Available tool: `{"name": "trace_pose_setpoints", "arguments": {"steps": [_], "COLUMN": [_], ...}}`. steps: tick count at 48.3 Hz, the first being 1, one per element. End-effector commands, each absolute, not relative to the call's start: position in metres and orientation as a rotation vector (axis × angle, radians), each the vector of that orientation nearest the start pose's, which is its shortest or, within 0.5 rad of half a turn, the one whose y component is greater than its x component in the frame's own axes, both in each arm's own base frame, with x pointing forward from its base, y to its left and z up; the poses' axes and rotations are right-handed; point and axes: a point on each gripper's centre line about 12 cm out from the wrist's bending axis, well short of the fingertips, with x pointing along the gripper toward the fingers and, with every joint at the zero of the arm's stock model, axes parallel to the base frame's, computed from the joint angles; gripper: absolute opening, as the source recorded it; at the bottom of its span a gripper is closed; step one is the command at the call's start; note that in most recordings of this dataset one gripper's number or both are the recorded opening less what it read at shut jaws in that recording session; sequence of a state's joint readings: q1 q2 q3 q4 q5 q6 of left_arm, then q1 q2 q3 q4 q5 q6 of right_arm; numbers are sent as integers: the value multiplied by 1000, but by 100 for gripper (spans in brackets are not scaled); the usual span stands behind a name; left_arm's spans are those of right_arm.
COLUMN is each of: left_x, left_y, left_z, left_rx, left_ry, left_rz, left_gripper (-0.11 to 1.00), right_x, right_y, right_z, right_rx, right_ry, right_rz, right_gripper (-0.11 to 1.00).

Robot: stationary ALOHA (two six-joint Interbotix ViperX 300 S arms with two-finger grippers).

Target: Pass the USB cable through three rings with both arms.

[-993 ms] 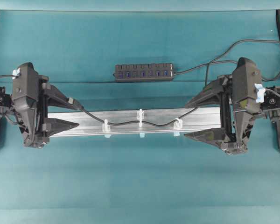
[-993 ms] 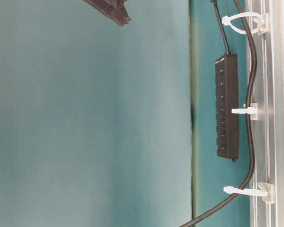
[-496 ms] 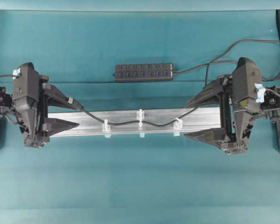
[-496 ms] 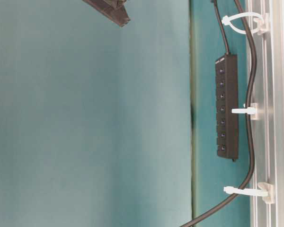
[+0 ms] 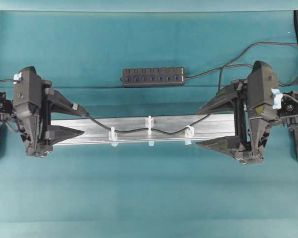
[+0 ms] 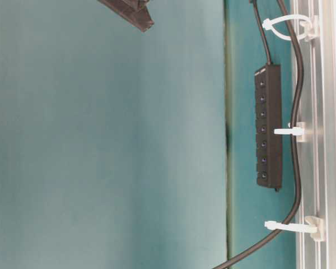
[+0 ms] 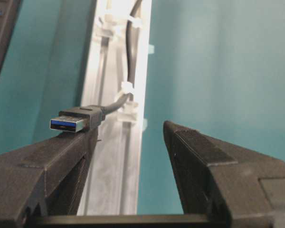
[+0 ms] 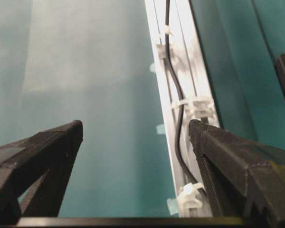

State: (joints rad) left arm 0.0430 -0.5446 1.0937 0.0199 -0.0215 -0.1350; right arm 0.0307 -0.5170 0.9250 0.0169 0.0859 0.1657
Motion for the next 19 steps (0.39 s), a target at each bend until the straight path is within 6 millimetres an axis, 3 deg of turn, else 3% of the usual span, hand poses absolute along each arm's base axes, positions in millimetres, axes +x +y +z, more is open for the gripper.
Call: {"name": "trace_pose_setpoints", "arguments": {"steps": [1, 19], "left_x": [258, 258], "left_y": [11, 11], "left_z": [207, 208], "left_rx": [-121, -119], "left_ry": [497, 491], "left_rz": [69, 69], "left_gripper": [70, 70], "right_x": [284, 281], "right_y": [10, 10], "right_z": [248, 249], "right_rx": [181, 181], "right_ry": [470, 467], "right_rz": [-11, -10], "right_gripper": [67, 67]}}
